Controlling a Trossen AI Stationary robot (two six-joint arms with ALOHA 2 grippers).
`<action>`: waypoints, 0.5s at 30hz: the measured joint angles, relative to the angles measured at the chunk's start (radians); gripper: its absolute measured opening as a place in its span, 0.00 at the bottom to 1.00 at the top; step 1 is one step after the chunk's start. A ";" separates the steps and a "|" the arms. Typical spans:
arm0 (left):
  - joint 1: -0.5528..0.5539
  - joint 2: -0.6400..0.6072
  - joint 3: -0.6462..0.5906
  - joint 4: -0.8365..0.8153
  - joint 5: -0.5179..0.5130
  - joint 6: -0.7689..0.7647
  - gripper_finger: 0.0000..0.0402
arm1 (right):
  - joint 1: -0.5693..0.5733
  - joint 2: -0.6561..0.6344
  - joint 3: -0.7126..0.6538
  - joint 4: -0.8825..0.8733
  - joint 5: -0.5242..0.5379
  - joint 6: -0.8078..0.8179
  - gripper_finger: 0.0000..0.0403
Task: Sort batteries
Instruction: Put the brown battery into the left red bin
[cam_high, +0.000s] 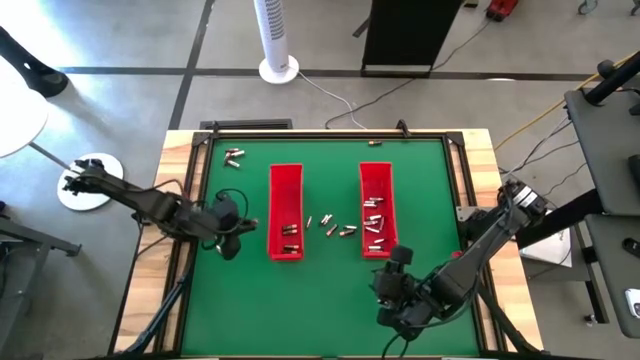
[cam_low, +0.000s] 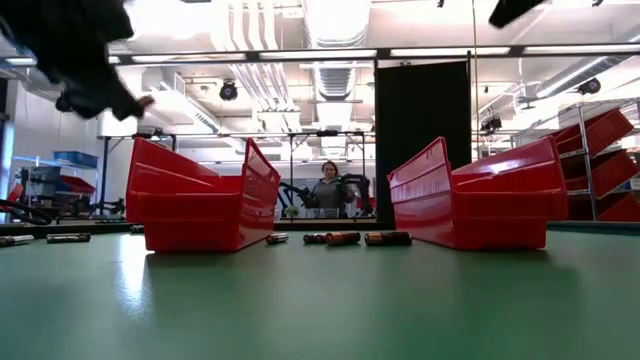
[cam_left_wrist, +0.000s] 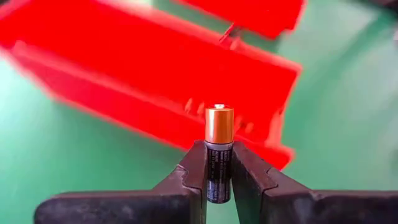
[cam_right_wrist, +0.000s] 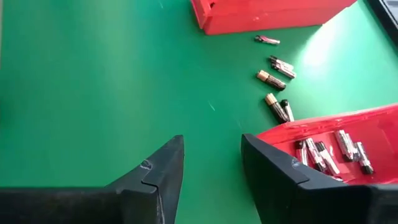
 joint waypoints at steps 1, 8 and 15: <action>-0.002 -0.002 0.017 0.011 0.000 0.028 0.07 | -0.002 0.008 -0.004 -0.001 0.007 0.001 0.37; -0.004 0.057 0.154 0.030 -0.003 0.181 0.07 | -0.002 0.051 -0.033 0.011 0.017 0.027 0.36; 0.032 0.263 0.304 0.025 0.027 0.293 0.07 | -0.003 0.065 -0.041 0.015 0.023 0.021 0.39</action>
